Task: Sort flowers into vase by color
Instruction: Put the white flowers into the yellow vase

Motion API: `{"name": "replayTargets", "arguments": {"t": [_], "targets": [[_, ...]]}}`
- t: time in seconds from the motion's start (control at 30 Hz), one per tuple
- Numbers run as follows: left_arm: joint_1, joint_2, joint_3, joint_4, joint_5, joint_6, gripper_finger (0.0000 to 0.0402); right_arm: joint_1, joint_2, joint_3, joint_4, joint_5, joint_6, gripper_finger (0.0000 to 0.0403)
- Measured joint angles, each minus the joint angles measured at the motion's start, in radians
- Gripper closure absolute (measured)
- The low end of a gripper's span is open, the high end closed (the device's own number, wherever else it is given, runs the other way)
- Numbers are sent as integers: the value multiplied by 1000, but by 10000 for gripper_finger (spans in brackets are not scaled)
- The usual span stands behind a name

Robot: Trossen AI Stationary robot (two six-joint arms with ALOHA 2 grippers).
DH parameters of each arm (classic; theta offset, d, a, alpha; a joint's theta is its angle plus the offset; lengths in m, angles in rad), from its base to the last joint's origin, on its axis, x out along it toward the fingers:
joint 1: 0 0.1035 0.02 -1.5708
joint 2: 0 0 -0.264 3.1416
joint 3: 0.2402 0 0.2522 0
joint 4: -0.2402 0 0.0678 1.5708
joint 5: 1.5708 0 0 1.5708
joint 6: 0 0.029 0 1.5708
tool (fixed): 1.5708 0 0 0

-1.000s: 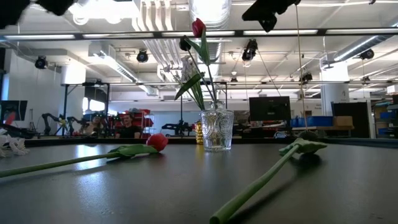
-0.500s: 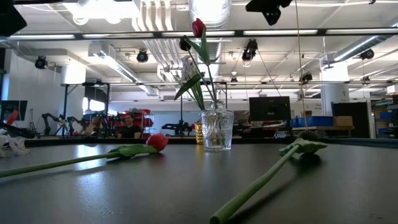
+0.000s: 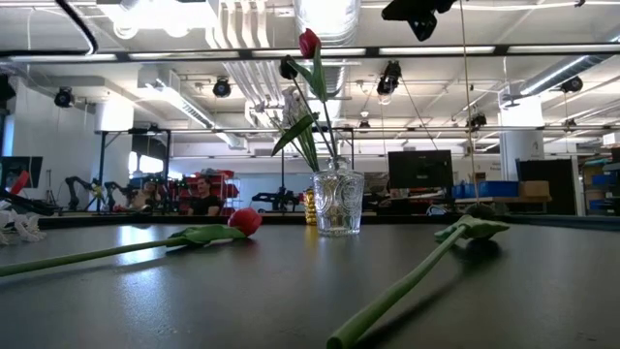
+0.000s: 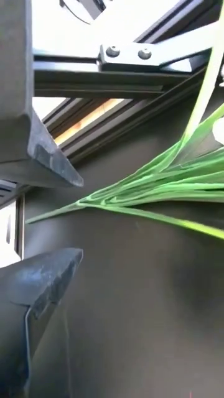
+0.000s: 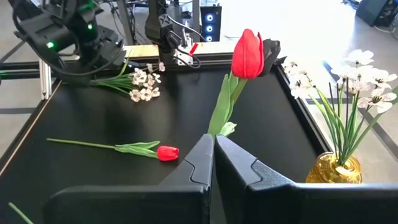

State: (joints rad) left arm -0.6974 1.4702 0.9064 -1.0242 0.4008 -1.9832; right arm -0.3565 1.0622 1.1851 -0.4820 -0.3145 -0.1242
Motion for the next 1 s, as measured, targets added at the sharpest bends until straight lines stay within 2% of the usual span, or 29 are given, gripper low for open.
{"name": "replayTargets", "arguments": {"t": [0.27, 0.47, 0.63, 0.87, 1.0], "targets": [[-7, -7, -125, 194, 20, -53, 252, 0, 0, 0, 0, 0, 0, 394], [-11, -10, -159, 192, 76, -77, 267, 0, 0, 0, 0, 0, -1, 394], [-21, -7, -169, 188, 82, -77, 267, 0, 0, 0, 0, 0, -4, 394], [-28, -5, -279, 330, 87, -79, 267, -1, 0, 0, 17, 9, 24, 394], [-28, -9, -296, 355, 90, -43, 272, -1, 0, 0, 18, 11, 27, 394]]}}
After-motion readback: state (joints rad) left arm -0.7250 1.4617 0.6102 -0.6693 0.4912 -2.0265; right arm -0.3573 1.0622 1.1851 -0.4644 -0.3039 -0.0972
